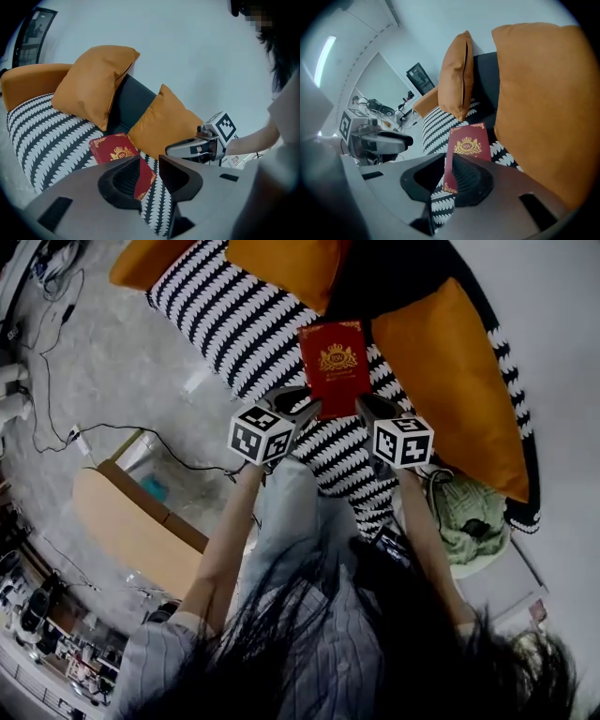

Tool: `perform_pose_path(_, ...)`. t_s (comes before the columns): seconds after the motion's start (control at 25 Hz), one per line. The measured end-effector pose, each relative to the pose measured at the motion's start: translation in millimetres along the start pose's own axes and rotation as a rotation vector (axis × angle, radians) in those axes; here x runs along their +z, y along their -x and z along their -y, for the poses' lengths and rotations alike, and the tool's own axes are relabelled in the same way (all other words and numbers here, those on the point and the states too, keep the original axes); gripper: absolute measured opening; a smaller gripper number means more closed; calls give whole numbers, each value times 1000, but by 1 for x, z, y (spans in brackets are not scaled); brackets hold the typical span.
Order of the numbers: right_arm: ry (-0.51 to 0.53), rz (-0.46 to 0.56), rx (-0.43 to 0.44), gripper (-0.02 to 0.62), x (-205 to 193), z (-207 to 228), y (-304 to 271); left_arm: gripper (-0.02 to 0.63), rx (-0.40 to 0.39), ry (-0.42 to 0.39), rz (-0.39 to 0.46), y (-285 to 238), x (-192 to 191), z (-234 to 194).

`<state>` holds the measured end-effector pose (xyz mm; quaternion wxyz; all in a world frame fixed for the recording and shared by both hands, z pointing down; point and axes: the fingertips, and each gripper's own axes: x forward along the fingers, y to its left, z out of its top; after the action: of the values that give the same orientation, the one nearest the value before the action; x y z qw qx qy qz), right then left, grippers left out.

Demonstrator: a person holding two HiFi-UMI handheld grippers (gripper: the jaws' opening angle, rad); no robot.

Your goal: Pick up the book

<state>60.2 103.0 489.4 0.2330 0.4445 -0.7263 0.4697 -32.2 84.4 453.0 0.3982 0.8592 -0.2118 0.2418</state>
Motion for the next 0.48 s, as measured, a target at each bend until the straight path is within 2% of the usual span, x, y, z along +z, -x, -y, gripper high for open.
perform_pose_path(0.32, -101, -46, 1, 55, -28, 31, -46, 118, 26, 7, -77, -29, -30, -51)
perform_pose_path(0.48, -145, -48, 24, 65, -42, 37, -68, 123, 35, 27, -85, -38, -46, -72)
